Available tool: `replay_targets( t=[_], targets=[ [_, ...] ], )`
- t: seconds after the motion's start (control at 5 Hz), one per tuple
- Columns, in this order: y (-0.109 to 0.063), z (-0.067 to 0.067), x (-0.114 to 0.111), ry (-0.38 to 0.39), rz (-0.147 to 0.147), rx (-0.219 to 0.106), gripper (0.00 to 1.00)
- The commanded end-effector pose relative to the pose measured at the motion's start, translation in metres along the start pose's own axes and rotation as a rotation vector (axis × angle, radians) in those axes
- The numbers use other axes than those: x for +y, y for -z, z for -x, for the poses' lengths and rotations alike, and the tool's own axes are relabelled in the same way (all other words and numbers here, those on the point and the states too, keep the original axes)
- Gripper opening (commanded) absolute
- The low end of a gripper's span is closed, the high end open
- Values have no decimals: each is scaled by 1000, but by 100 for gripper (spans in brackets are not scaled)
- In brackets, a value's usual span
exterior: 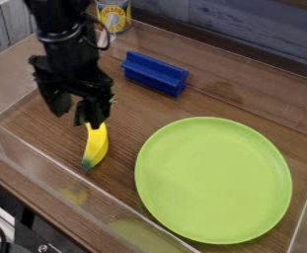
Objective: Put the banana in the green plate
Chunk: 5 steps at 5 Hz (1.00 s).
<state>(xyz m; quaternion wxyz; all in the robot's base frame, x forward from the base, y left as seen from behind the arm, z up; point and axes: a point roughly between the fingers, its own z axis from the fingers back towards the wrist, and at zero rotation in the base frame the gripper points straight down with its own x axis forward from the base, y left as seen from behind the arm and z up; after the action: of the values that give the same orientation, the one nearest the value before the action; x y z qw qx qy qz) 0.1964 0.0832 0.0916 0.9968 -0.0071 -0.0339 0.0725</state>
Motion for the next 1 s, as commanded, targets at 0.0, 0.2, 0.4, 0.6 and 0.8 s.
replay_targets(
  t=[0.0, 0.2, 0.4, 0.6, 0.8],
  targets=[
    [8, -3, 2, -5, 7, -17, 100],
    [18, -3, 2, -11, 20, -13, 100],
    [27, -2, 2, -17, 34, -12, 100],
    [36, -2, 1, -22, 53, -14, 100],
    [43, -3, 0, -26, 71, -14, 100]
  ],
)
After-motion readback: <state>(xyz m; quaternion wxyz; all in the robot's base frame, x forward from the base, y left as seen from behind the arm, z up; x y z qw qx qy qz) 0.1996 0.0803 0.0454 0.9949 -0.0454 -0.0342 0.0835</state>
